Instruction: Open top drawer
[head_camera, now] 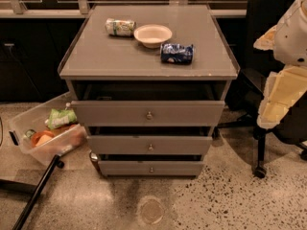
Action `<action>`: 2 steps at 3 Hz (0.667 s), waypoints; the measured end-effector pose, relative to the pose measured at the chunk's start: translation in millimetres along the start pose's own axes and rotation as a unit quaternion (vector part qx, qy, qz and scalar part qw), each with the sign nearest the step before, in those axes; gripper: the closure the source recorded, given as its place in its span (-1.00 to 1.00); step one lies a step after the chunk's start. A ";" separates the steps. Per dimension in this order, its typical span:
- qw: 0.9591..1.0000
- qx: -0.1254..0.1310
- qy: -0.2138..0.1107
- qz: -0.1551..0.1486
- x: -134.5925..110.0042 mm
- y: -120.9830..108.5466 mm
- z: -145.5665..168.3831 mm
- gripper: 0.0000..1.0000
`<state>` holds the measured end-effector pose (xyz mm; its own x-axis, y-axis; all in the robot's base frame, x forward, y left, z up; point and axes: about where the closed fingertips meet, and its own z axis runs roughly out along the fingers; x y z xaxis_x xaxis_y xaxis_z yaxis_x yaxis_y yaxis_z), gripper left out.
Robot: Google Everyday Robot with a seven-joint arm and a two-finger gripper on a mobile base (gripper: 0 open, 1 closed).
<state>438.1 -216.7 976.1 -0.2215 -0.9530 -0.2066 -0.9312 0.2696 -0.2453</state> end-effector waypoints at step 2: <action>1.000 0.006 -0.017 0.018 3.6 -3.5 0.0 -1.00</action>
Offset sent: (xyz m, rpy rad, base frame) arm 0.0063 -0.0124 -0.0053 0.0982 -0.0176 -0.0669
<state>440.6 -221.1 976.2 -0.2439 -0.9375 -0.2482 -0.9192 0.3050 -0.2490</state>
